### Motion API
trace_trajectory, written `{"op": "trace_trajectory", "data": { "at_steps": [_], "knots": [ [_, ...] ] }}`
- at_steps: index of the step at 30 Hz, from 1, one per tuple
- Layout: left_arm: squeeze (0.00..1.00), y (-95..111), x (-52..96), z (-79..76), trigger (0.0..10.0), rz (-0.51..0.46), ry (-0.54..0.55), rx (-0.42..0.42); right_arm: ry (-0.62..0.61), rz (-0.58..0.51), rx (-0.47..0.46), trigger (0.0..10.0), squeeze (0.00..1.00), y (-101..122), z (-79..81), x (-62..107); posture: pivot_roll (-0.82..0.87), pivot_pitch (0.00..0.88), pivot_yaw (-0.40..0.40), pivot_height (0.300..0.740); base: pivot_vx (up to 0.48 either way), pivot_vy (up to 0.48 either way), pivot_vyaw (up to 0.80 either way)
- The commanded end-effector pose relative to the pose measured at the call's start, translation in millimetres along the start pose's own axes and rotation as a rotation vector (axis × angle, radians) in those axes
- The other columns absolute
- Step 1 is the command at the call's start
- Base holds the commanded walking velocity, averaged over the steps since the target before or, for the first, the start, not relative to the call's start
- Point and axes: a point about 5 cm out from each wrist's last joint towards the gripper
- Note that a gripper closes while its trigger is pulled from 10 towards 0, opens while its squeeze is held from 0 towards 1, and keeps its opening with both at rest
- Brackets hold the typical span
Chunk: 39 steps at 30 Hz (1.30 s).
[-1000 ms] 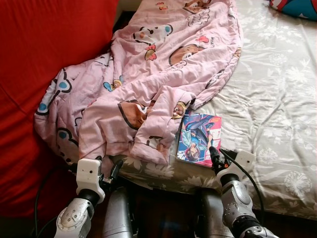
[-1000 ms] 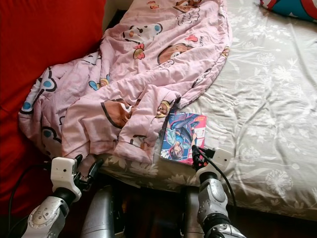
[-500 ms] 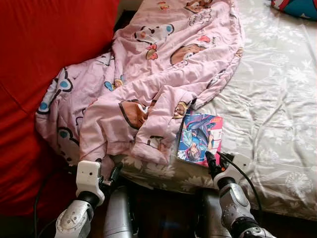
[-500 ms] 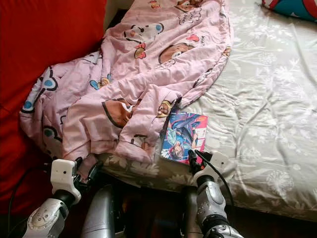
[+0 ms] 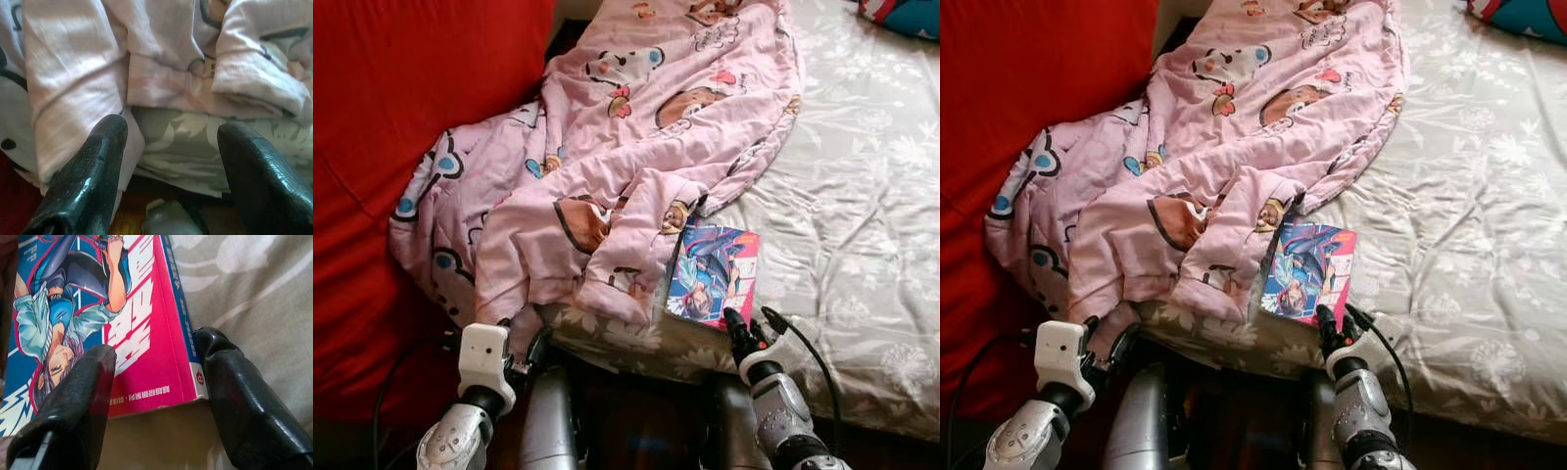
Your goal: Clean up the room
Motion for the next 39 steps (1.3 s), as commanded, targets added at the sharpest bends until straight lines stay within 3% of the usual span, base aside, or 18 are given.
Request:
{"op": "trace_trajectory", "data": {
  "at_steps": [1,7,14,15,16,32,39],
  "knots": [
    [0.00,-2,5.7,2.3,10.0,0.019,0.004,-0.012,-0.025,0.150,-0.078,10.0,0.00,-39,-1.8,12.7,0.15,0.305,0.059,0.581,0.000,0.000,0.00],
    [0.00,-2,10.2,2.7,10.0,0.027,0.003,-0.012,-0.006,0.180,-0.162,10.0,0.00,-46,3.5,12.8,0.16,0.311,0.065,0.581,0.000,0.000,0.00],
    [0.00,-1,11.5,3.4,10.0,0.030,0.001,-0.019,-0.005,0.163,-0.169,10.0,0.00,-42,5.3,9.8,0.17,0.316,0.069,0.581,0.000,0.000,0.00],
    [0.00,-1,11.6,3.5,10.0,0.031,0.001,-0.019,-0.006,0.154,-0.167,5.4,0.00,-40,5.5,9.1,0.17,0.316,0.069,0.581,0.000,0.000,0.00],
    [0.00,-1,11.2,3.8,10.0,0.033,0.001,-0.021,-0.002,0.134,-0.181,0.0,0.00,-37,6.2,7.4,0.16,0.315,0.070,0.581,0.000,0.000,0.00],
    [0.00,-1,5.0,2.7,10.0,0.034,-0.005,-0.024,0.005,0.128,-0.159,0.0,0.00,-37,1.2,11.1,0.16,0.294,0.070,0.581,0.000,0.000,0.00],
    [0.00,-2,-2.5,1.8,10.0,0.029,-0.004,-0.024,-0.002,0.086,-0.108,0.0,0.00,-26,3.9,4.9,0.15,0.266,0.059,0.581,0.000,0.000,0.00]
  ]
}}
Point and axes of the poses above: a point about 5 cm out from each wrist's last joint towards the gripper, its own x axis pointing back from the gripper into the wrist, its own y axis along the axis of the wrist's last joint, z = x × y
